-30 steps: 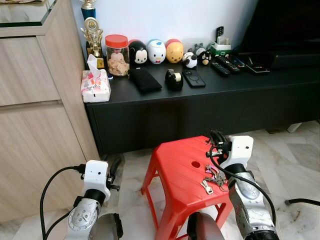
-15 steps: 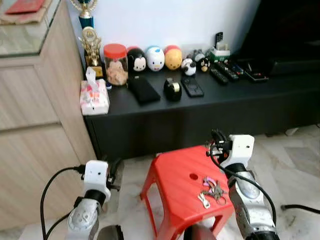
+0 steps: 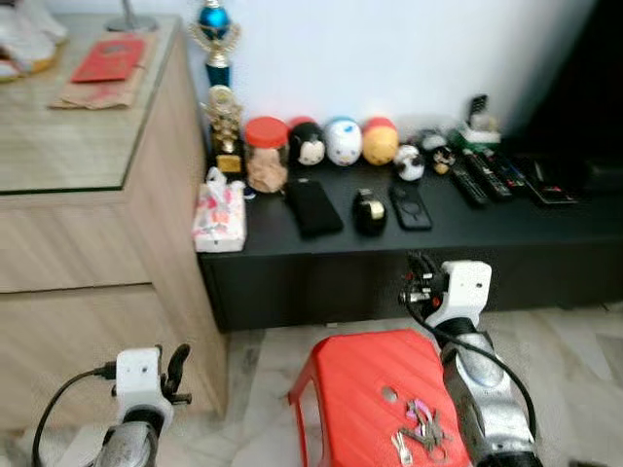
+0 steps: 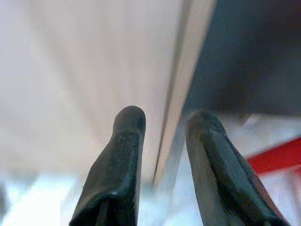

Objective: Hang keys on a hook

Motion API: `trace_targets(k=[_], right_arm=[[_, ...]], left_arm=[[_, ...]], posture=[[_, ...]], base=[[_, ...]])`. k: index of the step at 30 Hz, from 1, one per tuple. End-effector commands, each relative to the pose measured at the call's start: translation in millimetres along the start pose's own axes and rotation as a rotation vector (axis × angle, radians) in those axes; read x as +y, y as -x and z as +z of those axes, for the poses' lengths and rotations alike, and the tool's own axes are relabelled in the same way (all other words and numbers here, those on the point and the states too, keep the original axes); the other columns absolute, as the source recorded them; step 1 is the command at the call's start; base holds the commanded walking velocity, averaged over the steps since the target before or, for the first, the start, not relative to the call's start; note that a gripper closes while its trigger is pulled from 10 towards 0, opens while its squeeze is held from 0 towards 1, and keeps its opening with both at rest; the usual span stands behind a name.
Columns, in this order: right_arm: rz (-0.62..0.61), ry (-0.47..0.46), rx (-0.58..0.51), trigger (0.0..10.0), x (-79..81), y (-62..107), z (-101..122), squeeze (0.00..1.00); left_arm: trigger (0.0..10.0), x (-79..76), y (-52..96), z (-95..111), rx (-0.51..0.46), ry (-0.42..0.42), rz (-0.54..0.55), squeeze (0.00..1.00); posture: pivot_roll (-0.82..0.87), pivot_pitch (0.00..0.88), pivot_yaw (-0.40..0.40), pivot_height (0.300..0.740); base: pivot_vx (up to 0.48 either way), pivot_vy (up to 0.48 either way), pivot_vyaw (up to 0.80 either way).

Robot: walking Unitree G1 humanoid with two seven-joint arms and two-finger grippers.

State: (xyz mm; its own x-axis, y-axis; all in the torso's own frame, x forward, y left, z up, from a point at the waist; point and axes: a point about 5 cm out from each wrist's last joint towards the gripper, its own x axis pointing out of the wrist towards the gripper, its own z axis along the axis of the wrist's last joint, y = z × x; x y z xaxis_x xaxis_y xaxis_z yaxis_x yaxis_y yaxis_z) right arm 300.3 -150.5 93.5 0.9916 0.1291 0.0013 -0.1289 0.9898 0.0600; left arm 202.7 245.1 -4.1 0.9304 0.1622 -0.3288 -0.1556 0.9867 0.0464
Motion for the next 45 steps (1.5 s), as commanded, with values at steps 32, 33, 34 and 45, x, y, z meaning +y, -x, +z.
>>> trace_targets(k=[32,33,34,45], right_arm=[[-0.036,-0.010,0.013,10.0,2.0,0.1,-3,0.00],[-0.037,-0.011,0.015,10.0,2.0,0.2,-4,0.00],[-0.041,-0.014,0.021,10.0,1.9,0.4,-5,0.00],[-0.065,-0.032,0.024,10.0,2.5,-3.8,-5,0.00]], left_arm=[[10.0,0.8,40.5,-94,0.398,0.038,-0.010,0.00],[10.0,1.1,41.3,-95,0.403,0.040,-0.008,0.00],[10.0,1.5,42.9,-97,0.415,0.043,-0.004,0.00],[10.0,4.4,47.8,-106,0.494,0.052,0.017,0.00]], posture=[[0.09,0.000,-0.120,0.689],[0.09,0.000,-0.121,0.689],[0.09,0.000,-0.121,0.689],[0.07,0.000,-0.104,0.689]], base=[[-0.223,0.000,0.00],[-0.352,0.000,0.00],[-0.356,0.000,0.00],[-0.353,0.000,0.00]])
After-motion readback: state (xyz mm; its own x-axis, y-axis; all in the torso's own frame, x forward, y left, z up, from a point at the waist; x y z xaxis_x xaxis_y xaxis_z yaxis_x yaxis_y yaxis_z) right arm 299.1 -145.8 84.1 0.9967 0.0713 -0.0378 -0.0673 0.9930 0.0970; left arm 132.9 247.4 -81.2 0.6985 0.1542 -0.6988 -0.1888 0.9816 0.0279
